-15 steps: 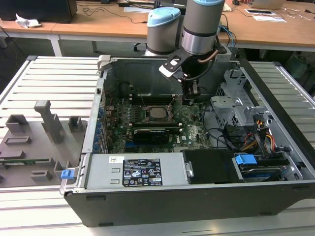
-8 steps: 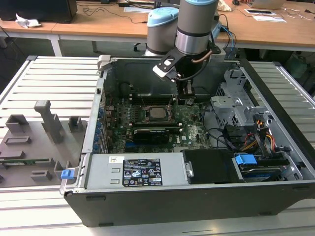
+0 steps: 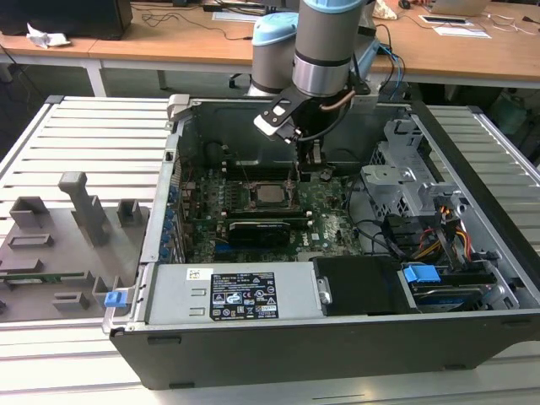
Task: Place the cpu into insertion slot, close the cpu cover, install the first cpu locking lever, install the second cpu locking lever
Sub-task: 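Close the cpu cover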
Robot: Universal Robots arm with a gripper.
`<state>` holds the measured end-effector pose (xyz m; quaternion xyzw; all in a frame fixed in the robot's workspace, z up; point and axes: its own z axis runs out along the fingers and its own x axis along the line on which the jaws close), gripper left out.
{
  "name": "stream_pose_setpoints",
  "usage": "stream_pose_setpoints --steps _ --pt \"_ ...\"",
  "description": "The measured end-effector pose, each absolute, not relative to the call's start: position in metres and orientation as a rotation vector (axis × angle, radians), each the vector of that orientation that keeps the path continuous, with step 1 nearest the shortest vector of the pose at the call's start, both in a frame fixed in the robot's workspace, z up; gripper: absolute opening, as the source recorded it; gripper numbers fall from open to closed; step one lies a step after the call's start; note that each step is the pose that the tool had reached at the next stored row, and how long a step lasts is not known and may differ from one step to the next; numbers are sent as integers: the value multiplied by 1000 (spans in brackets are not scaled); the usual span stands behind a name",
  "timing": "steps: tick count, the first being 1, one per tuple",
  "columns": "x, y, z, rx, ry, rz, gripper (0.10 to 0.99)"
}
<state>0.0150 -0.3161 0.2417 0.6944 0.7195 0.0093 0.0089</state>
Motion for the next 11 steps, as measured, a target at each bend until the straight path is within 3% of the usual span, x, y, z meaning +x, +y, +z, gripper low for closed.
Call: stream_pose_setpoints --steps 11 --pt "-14 -315 239 2168 2248 28 106"
